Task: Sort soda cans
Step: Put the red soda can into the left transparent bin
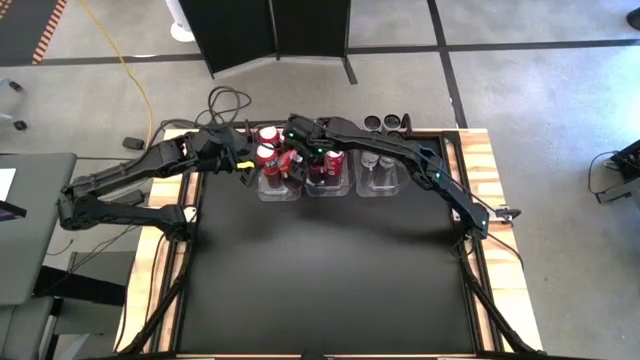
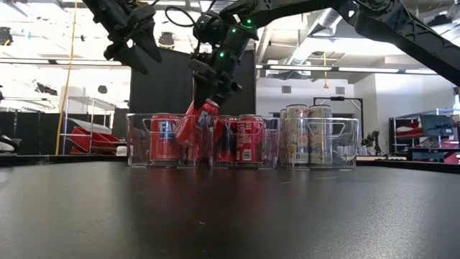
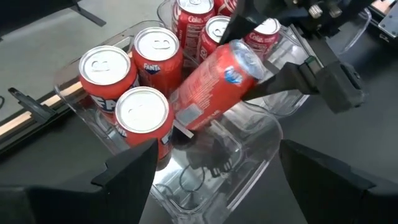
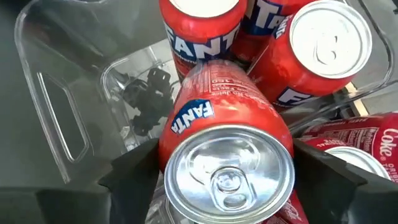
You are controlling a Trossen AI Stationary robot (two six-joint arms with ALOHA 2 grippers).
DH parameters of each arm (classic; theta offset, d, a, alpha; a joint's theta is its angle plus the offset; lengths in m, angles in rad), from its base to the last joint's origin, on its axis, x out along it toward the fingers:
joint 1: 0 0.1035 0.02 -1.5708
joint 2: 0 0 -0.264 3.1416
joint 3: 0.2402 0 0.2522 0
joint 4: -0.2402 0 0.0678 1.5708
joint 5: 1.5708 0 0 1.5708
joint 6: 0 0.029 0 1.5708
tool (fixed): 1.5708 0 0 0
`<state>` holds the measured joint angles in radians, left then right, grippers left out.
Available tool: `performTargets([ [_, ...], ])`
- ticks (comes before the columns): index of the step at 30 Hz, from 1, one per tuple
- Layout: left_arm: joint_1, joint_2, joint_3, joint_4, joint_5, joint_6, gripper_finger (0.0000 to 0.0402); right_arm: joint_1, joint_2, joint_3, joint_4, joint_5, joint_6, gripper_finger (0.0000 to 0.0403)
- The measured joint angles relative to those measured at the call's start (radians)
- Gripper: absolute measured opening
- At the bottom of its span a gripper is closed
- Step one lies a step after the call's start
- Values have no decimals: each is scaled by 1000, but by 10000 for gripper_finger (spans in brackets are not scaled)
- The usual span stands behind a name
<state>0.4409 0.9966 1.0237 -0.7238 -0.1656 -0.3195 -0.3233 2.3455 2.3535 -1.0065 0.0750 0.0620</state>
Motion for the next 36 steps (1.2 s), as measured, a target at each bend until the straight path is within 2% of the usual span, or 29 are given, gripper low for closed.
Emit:
performTargets([
  [10, -35, 0, 0, -1, -1, -47, 327, -14, -1, 0, 67, 5, 45, 365],
  [19, -97, 0, 0, -68, 0, -85, 327, -12, -15, 0, -127, 5, 92, 363],
  [21, -108, 8, -4, -104, 0, -85, 327, -4, -40, 0, -144, 5, 81, 360],
  [24, -108, 27, -45, -67, 15, -113, 327, 10, -105, 0, -137, 3, 63, 355],
  [26, -106, 58, -66, -25, 45, -82, 327, 16, -157, 0, -119, 3, 54, 352],
  [30, -89, 170, -75, -3, 50, 89, 323, 15, -257, 2, -110, -5, 34, 348],
  [36, -16, 349, -44, 37, 119, 141, 302, -8, -368, 2, -191, -48, 35, 344],
])
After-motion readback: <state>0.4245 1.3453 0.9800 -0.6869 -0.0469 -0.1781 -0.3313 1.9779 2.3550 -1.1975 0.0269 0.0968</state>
